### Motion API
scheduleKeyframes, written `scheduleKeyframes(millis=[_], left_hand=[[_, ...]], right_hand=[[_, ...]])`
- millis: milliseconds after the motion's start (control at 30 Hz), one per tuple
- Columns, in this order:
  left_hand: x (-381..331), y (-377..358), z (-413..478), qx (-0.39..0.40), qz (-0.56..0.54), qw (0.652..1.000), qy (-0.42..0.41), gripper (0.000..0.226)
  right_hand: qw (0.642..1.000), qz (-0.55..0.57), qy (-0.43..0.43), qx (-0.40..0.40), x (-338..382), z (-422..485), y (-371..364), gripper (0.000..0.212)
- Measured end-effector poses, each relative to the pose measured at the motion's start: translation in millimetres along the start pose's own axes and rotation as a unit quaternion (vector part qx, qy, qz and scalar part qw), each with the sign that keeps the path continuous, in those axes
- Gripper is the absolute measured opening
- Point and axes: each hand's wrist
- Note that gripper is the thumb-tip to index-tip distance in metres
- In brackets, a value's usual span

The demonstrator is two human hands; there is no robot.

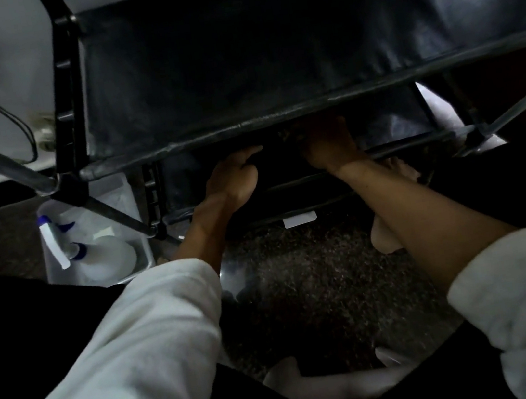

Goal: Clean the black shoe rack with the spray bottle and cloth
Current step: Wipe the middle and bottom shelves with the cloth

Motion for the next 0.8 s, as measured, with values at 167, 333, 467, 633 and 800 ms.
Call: scheduleKeyframes(millis=[167, 333, 467, 633, 800], left_hand=[[12.2, 9.6, -22.3, -0.033, 0.031, 0.997, -0.060, 0.052], [20.2, 32.3, -50.2, -0.150, 0.041, 0.984, -0.091, 0.044], [24.0, 49.2, -82.9, -0.269, 0.049, 0.949, -0.159, 0.037], [56.3, 58.7, -121.7, -0.247, 0.103, 0.927, -0.261, 0.017], [96.3, 50.1, -127.6, -0.040, 0.170, 0.971, -0.164, 0.020]], right_hand=[[0.993, 0.106, -0.007, 0.060, 18.4, -3.2, 1.3, 0.031], [0.973, 0.223, -0.019, 0.063, 42.6, -17.4, 6.2, 0.028], [0.964, 0.261, -0.034, 0.023, 65.6, -37.0, 13.0, 0.032], [0.916, 0.291, 0.048, 0.274, 69.5, -67.9, 24.3, 0.035], [0.900, 0.181, 0.008, 0.395, 54.1, -102.2, -27.2, 0.030]])
Point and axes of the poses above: each hand's wrist, its own z-axis towards the middle knuckle, its own y-axis out of the back of the hand, x = y × z, and after that the axes turned 15 degrees about -x, right-handed
